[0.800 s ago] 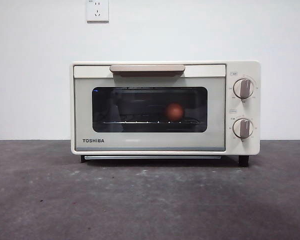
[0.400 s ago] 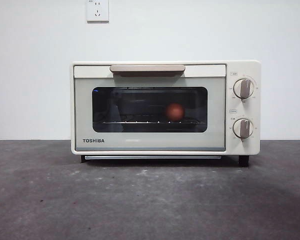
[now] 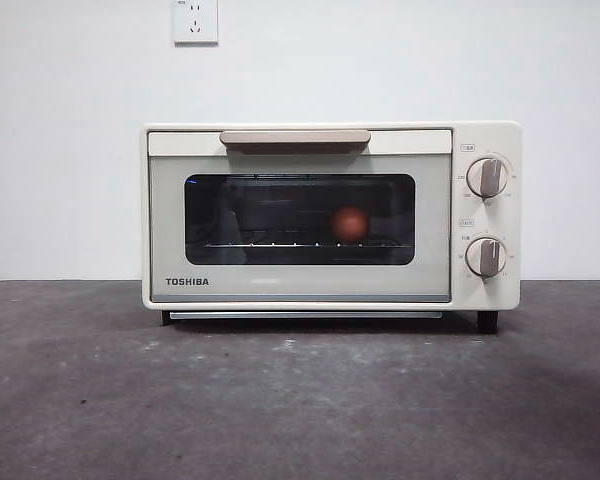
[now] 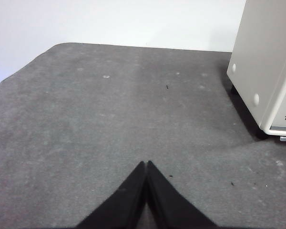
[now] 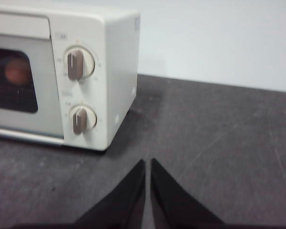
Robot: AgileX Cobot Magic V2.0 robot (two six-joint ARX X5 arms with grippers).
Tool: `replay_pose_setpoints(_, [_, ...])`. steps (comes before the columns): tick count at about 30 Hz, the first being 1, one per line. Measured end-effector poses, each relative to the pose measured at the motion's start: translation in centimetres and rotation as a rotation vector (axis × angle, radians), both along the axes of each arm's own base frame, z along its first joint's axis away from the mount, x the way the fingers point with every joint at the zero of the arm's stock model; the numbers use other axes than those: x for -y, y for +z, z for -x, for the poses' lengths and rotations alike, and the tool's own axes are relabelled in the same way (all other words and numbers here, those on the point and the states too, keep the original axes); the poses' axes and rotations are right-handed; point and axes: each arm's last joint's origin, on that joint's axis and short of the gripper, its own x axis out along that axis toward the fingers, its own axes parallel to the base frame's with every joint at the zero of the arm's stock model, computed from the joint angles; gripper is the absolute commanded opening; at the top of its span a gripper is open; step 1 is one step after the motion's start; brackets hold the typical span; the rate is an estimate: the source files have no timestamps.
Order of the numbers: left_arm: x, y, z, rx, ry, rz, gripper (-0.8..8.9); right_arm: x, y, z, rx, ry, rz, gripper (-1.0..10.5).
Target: Eggoven
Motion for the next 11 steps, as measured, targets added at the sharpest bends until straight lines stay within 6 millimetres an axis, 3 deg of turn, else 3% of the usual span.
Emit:
replay_pose_setpoints(4, [0.0, 0.0, 0.0, 0.0, 0.0, 0.0, 0.06, 0.0, -0.8, 0.09, -0.084, 0.0, -0.001, 0.0])
replay_pose_setpoints(11, [0.0, 0.0, 0.0, 0.0, 0.0, 0.0, 0.06, 0.02, -0.68, 0.07, -0.071, -0.006, 0.0, 0.0])
